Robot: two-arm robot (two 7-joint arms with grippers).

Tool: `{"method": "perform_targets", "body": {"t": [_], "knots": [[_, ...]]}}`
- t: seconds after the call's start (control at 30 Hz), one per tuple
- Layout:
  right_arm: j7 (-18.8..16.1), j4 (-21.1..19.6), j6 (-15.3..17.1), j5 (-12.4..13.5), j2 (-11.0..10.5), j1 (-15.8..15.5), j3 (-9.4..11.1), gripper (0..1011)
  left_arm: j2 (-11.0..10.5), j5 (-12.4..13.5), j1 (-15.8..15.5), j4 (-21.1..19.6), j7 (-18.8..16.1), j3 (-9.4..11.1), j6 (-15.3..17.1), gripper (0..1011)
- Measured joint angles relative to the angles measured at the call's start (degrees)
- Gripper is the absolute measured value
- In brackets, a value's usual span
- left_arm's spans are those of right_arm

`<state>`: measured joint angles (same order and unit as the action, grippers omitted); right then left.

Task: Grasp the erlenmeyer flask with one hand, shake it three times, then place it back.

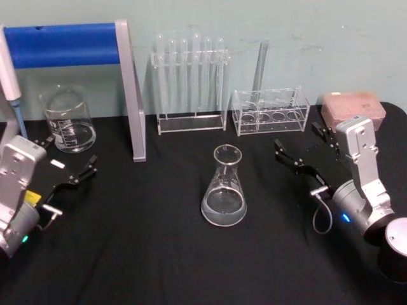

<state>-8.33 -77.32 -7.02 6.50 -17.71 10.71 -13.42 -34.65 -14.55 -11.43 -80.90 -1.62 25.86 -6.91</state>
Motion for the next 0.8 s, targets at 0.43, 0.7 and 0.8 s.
{"method": "perform_targets", "body": {"t": [0.43,0.7,0.8], "knots": [[-0.03,-0.21,0.15,0.24,-0.08,-0.07,0.00,1000,0.00,0.00,0.00,0.00,0.00,0.00,0.00,1001],[-0.06,-0.25,0.20,0.30,-0.12,-0.10,0.00,1000,0.00,0.00,0.00,0.00,0.00,0.00,0.00,1001],[-0.06,-0.27,0.23,0.32,-0.14,-0.11,0.00,1000,0.00,0.00,0.00,0.00,0.00,0.00,0.00,1001]]}}
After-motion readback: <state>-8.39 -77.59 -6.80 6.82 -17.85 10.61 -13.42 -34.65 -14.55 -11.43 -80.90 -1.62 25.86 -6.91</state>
